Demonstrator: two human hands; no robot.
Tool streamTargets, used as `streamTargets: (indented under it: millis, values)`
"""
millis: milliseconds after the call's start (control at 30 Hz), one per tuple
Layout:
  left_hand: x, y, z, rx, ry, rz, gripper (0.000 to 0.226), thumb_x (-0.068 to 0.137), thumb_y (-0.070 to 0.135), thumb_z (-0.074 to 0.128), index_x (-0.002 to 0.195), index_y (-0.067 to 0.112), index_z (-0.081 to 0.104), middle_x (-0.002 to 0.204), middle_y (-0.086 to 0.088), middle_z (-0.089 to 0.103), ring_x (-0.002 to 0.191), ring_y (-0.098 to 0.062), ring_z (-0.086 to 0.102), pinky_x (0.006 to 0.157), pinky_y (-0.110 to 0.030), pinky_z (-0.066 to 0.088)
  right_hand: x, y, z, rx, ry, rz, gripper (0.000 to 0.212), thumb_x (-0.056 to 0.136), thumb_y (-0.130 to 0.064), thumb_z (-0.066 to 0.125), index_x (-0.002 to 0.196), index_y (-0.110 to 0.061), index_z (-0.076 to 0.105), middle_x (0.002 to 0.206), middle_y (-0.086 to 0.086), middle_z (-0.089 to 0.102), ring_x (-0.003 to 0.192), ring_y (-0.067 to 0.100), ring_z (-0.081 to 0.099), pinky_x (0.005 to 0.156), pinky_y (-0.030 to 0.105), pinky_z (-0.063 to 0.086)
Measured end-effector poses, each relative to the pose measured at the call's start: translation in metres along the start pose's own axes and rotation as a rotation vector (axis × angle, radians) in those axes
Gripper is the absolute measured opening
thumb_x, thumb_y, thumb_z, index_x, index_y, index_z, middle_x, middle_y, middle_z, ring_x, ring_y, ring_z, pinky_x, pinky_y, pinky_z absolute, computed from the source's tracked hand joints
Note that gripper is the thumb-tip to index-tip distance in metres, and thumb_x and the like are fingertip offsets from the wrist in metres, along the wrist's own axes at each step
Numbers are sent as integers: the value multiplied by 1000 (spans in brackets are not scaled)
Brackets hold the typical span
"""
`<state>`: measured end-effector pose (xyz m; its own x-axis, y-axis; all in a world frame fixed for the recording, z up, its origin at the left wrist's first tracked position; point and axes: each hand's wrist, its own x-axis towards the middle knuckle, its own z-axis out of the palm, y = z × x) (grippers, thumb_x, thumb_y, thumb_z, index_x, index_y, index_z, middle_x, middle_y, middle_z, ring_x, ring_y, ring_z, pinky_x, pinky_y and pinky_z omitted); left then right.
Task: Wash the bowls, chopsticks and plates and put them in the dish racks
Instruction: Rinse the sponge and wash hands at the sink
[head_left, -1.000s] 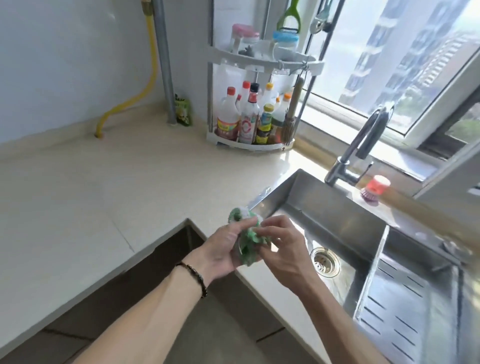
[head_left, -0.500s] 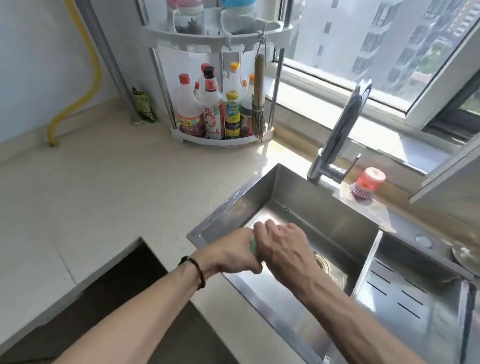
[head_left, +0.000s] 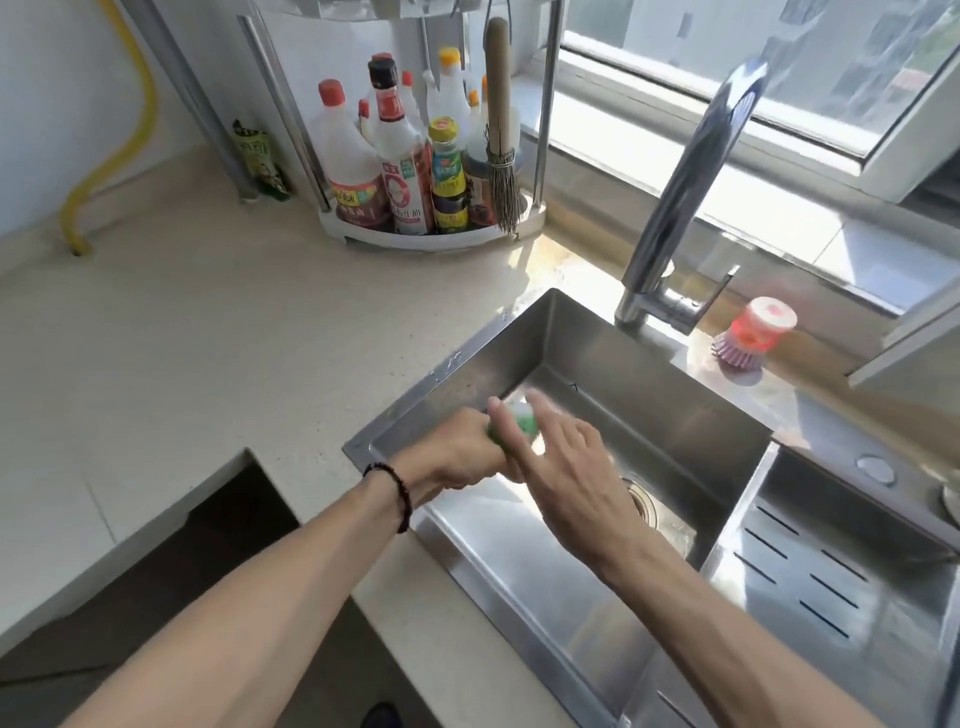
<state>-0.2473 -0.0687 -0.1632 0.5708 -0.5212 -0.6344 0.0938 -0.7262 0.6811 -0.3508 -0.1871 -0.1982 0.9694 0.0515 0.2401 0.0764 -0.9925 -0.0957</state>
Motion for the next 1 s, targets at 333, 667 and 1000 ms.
streamTargets:
  millis: [333, 667, 1000]
  values:
    - [5, 25, 18, 689, 96, 166, 22, 80, 13, 63, 65, 14, 48, 62, 1, 53, 59, -22, 51, 49, -27, 34, 25, 17, 1, 64, 114, 100, 37, 31, 3, 64, 61, -12, 46, 38, 4, 35, 37, 24, 16, 44, 18, 14]
    - [11, 20, 14, 1024, 355, 318, 34, 87, 15, 57, 63, 22, 33, 60, 3, 38, 65, -28, 49, 61, -32, 38, 42, 11, -20, 278, -464, 422, 17, 76, -2, 53, 90, -13, 56, 72, 2, 45, 77, 32, 48, 63, 34, 39]
    - [17, 25, -3, 228, -160, -88, 10, 84, 5, 66, 80, 9, 58, 59, -3, 40, 45, -12, 31, 44, -25, 24, 14, 16, 12, 248, -115, 40, 95, 74, 9, 68, 153, -16, 22, 144, 23, 40, 99, 39, 58, 64, 45, 55]
